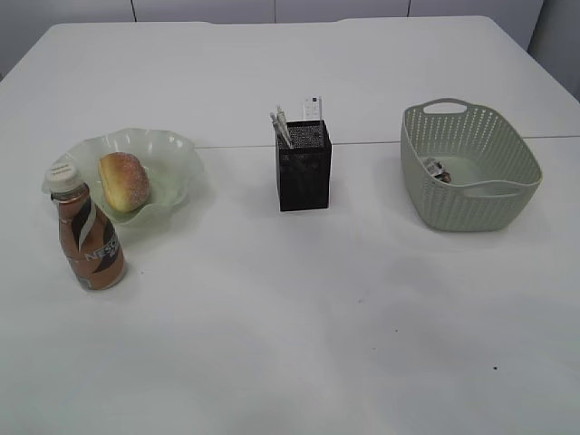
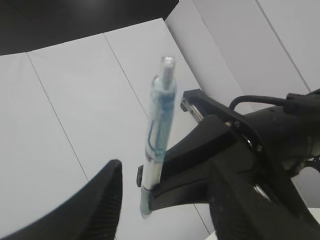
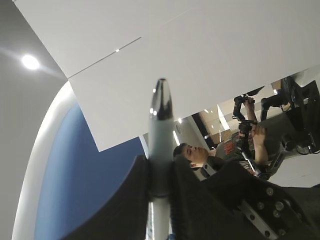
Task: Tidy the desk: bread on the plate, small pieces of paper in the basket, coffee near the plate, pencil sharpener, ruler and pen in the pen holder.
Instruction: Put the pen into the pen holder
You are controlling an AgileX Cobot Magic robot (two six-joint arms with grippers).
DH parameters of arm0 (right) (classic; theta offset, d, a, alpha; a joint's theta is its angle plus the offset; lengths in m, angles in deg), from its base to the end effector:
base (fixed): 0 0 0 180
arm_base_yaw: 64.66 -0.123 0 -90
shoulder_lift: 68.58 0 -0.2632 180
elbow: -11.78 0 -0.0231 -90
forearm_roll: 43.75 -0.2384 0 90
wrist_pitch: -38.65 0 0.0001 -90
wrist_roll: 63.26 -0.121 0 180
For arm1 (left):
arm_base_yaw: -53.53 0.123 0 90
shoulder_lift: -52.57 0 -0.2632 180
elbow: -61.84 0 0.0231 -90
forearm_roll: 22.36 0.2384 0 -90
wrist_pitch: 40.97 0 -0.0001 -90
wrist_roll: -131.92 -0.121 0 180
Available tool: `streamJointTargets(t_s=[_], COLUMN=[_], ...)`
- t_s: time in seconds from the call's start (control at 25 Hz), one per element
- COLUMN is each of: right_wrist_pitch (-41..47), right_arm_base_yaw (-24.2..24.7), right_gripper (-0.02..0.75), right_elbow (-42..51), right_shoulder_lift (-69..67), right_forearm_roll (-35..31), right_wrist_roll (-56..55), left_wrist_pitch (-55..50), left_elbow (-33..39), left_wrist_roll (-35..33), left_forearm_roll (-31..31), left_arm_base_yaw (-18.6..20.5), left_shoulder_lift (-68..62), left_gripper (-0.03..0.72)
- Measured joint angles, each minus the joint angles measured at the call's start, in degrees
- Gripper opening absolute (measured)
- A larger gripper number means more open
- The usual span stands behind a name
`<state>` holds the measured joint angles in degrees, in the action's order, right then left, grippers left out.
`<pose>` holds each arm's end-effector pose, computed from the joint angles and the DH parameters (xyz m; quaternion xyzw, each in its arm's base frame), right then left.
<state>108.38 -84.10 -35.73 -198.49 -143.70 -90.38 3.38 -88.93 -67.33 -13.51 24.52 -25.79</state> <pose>0.3786 0.2522 0.4043 -0.1261 -0.6171 -0.7603 0.1585 0.2464 -0.1515 0.3842 0.2820 0.4464 -0.0536 0.8475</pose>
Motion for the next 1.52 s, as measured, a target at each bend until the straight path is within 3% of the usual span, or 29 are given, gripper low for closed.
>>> streamJointTargets(t_s=[0.68, 1.12, 1.52], right_wrist_pitch=[0.00, 0.00, 0.00], right_arm_base_yaw=[0.00, 0.00, 0.00], right_gripper=[0.081, 0.081, 0.081], right_elbow=[0.00, 0.00, 0.00], right_shoulder_lift=[0.00, 0.00, 0.00], right_forearm_roll=[0.00, 0.00, 0.00], right_wrist_roll=[-0.73, -0.73, -0.82], left_wrist_pitch=[2.79, 3.19, 3.19], left_elbow=[-7.29, -7.51, -7.51], left_wrist_roll=[0.14, 0.14, 0.14], left_forearm_roll=[1.99, 1.99, 1.99], left_arm_base_yaw=[0.00, 0.00, 0.00], left_shoulder_lift=[-7.11, -7.11, -7.11], left_gripper=[0.398, 0.235, 0.216])
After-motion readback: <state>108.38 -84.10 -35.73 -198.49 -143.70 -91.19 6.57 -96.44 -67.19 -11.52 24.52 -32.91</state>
